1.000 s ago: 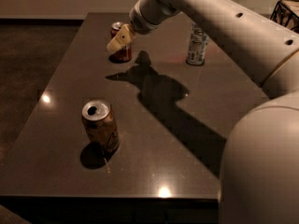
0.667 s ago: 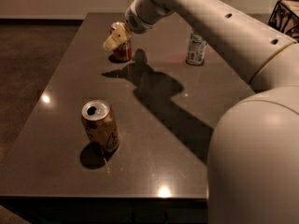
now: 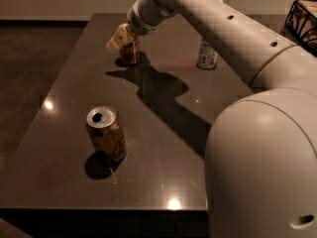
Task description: Knock coke can over
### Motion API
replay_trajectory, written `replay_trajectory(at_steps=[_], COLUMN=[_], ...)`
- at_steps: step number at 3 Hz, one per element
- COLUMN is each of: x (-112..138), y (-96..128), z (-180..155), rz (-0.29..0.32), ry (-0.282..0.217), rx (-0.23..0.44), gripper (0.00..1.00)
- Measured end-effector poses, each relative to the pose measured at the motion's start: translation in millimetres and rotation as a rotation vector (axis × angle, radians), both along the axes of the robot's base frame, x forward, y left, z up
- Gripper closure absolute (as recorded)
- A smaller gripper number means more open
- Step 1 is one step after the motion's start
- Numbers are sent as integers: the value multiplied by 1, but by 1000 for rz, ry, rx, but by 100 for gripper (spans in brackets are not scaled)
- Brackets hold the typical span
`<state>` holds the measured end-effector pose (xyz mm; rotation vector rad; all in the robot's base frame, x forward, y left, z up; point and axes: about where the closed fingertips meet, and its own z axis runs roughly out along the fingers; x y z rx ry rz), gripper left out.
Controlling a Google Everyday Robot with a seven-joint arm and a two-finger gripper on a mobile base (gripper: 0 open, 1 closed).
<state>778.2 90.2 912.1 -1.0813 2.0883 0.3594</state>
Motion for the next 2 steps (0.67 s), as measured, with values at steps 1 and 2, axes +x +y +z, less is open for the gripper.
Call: replay_trajectory(at_steps=[1,2], x=[-2,-8], y=[6,6], z=[5,14], rz=[21,48], ry=[2,-11], rx=[20,36], gripper=[41,64])
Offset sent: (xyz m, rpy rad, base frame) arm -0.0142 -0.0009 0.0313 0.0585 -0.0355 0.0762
